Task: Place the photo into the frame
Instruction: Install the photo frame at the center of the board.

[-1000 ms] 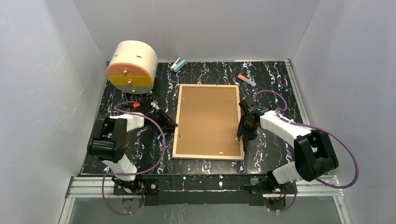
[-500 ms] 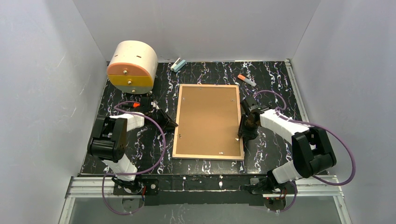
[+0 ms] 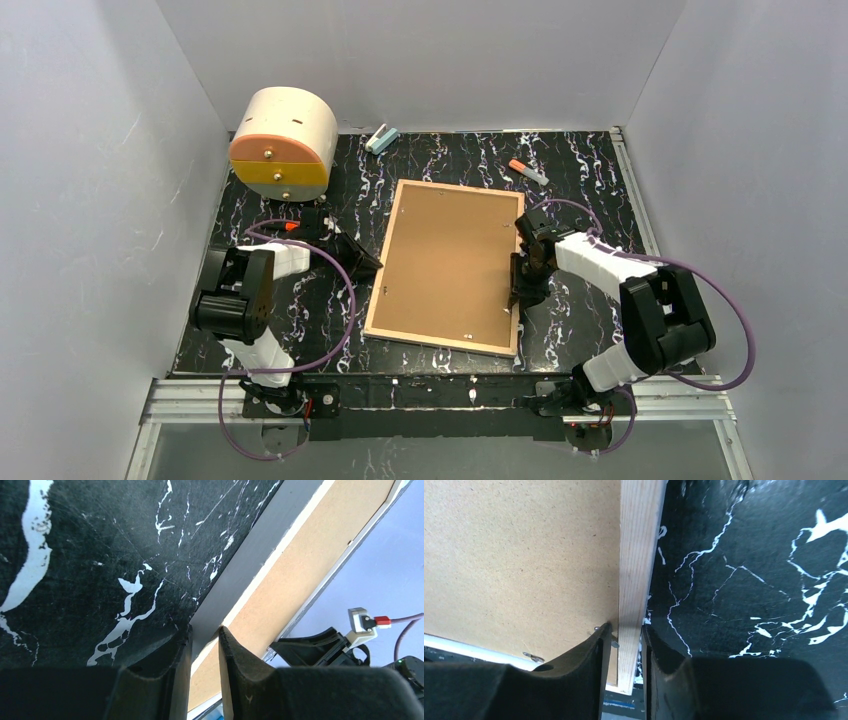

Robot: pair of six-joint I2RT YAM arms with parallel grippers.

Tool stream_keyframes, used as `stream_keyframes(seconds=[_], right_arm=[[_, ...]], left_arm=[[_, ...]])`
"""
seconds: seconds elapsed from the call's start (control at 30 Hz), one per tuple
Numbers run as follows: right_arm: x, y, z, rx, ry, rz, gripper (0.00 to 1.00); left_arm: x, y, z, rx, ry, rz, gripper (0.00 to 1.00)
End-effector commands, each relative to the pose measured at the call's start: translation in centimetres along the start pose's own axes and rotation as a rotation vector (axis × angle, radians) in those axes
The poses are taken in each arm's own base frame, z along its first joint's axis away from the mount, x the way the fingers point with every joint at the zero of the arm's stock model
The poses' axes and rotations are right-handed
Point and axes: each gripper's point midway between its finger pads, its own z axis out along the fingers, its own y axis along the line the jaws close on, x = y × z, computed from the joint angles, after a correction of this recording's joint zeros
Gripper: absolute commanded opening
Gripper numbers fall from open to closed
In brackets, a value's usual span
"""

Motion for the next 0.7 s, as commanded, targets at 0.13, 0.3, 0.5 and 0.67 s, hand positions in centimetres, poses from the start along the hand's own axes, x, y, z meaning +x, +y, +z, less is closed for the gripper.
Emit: stream_keyframes(seconds=[0.13, 0.3, 0.5, 0.67], right_arm=[[2.6, 3.5, -0.1, -0.216, 0.134, -0.046, 0.32], [1.1, 5.0, -1.1, -0.28, 0.049, -0.018, 0.36], [0.1, 7.8, -1.6, -0.45, -0.021, 0.072, 0.43], [-1.1, 9.1, -1.3, -0.51, -0.048, 0.065, 0.5]], left_arm=[[2.5, 6.6, 1.7, -0.229, 0.031, -0.106, 0.0], [1.3, 5.2, 1.6, -0.207, 0.02, -0.022, 0.0], [-0.9, 0.8, 2.4, -0.114, 0.045, 0.153, 0.0], [-2.3, -2.7, 4.3, -0.055, 0.064, 0.277, 0.01]])
